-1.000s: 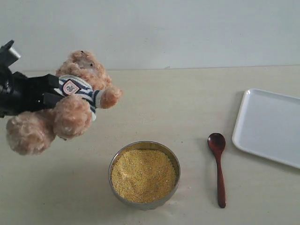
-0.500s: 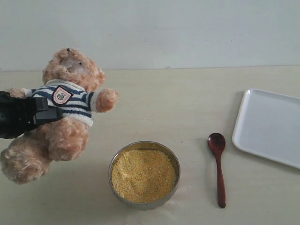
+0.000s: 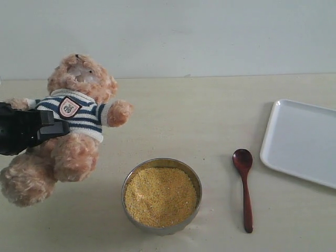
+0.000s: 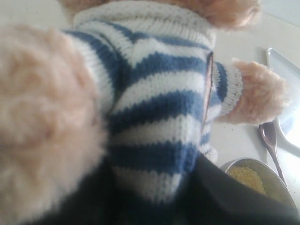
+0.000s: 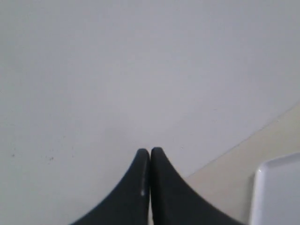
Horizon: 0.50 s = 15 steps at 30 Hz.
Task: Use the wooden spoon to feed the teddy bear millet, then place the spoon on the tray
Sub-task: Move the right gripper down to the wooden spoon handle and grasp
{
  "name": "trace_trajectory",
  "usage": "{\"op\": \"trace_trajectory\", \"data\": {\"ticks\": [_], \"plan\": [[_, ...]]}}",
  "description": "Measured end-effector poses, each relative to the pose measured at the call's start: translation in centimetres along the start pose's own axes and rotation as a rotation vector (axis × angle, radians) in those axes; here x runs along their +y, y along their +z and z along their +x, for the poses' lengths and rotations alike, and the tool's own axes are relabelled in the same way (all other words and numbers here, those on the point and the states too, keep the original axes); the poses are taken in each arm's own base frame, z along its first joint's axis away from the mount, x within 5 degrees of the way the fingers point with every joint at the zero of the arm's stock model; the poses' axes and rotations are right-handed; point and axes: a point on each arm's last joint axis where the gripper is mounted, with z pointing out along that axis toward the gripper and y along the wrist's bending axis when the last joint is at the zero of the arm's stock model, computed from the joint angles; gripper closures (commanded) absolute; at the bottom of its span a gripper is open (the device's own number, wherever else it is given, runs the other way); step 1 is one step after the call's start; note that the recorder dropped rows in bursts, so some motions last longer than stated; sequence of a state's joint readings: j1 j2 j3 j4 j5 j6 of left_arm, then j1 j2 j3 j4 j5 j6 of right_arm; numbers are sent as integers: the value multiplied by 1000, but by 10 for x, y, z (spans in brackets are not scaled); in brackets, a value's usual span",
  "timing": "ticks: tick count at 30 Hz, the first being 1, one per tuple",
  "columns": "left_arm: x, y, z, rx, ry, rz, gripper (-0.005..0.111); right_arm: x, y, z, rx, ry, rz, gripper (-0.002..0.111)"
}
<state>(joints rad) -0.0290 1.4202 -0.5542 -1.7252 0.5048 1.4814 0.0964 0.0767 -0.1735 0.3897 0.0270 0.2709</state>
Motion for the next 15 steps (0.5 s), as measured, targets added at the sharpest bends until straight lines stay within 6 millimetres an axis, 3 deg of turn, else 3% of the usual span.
{"op": "trace_trajectory", "data": {"ticks": [3,9,15], "plan": [[0,0,0,0,5,0,102,10,29,-1,165,-163,-5,107],[0,0,0,0,5,0,102,0,101,67,605,-521,6,107],[0,0,0,0,5,0,102,8,160,105,683,-512,34,107]]}}
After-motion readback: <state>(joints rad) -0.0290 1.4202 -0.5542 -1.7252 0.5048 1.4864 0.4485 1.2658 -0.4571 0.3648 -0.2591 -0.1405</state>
